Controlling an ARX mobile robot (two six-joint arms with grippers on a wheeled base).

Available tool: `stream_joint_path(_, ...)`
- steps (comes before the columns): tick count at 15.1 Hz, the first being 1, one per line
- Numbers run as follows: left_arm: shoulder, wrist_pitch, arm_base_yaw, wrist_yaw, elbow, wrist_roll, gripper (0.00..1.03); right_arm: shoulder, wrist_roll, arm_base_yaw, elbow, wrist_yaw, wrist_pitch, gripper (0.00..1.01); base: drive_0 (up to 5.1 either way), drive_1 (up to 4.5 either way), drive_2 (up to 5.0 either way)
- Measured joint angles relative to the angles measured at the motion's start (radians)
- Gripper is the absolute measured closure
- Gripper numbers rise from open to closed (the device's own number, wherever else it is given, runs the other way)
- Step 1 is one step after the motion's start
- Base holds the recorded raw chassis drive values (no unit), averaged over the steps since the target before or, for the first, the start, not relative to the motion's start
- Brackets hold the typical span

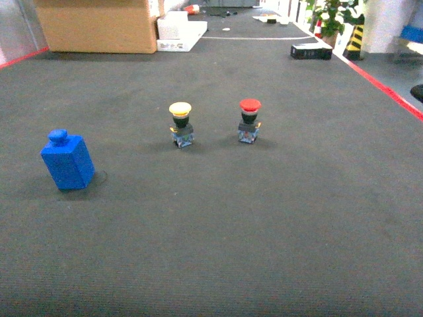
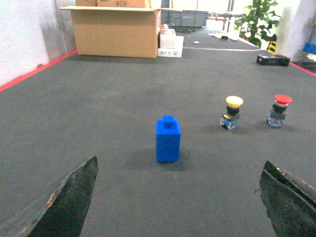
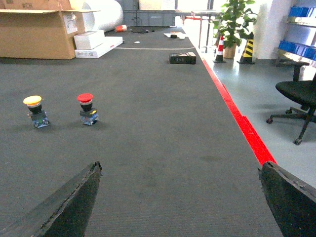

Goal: Pick blue part to blue bin on bottom shelf

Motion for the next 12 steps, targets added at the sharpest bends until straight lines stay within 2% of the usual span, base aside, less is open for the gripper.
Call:
stream_joint_path(8, 0.000, -0.004, 0.000, -0.001, 0.000, 0.000, 0.05, 0.000, 0.000, 0.000, 0.000, -0.001, -0.004, 0.03, 0.0, 0.00, 0.0)
stream_joint_path(9, 0.008, -0.036, -0.007, -0.018, 0.006, -0.006, 0.05, 0.000, -0.001, 0.000, 0.000, -0.001, -0.004, 0.03, 0.0, 0.00, 0.0)
stream_joint_path(10, 0.116, -0.111, -0.070, -0.134, 0.051, -0.041, 0.05, 0.000, -0.001, 0.000, 0.000, 0.000, -0.005, 0.03, 0.0, 0.00, 0.0)
stream_joint_path(11, 0.277, -0.018, -0.112, -0.187, 0.076, -0.058, 0.05, 0.000, -0.001, 0.000, 0.000, -0.002, -0.004, 0.03, 0.0, 0.00, 0.0)
stream_joint_path(12, 0.455, 0.121, -0.130, -0.185, 0.103, -0.076, 0.05, 0.000, -0.001, 0.000, 0.000, -0.002, -0.004, 0.03, 0.0, 0.00, 0.0)
